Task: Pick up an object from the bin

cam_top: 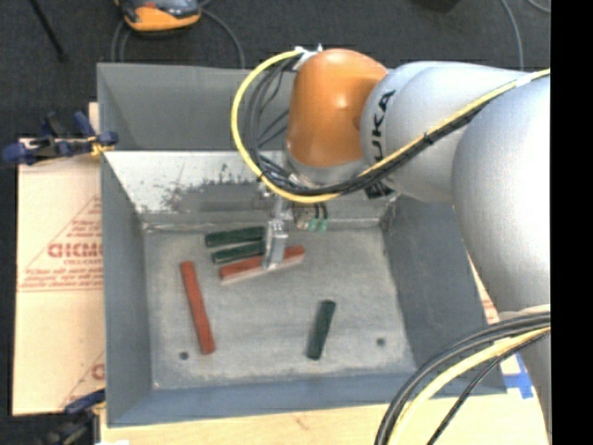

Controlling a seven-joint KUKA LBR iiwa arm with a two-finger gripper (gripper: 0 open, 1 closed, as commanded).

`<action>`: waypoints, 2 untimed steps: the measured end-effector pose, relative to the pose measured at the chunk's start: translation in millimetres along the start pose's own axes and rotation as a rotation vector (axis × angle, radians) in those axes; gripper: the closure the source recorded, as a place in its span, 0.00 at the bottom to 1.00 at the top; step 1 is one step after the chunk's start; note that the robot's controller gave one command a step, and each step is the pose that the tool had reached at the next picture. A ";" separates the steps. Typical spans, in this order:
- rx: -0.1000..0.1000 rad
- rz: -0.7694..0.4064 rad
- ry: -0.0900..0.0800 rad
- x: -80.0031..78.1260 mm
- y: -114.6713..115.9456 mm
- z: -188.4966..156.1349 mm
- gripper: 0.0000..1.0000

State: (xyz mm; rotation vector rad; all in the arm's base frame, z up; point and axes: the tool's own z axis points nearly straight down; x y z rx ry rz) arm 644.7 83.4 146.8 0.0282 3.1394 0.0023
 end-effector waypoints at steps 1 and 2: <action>0.000 -0.140 -0.012 -0.6 -4.1 70.4 1.00; 0.000 -0.140 -0.012 -0.6 -4.1 70.4 1.00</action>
Offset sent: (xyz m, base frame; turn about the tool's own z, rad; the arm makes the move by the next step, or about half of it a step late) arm 0.0000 0.0000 0.0000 0.0000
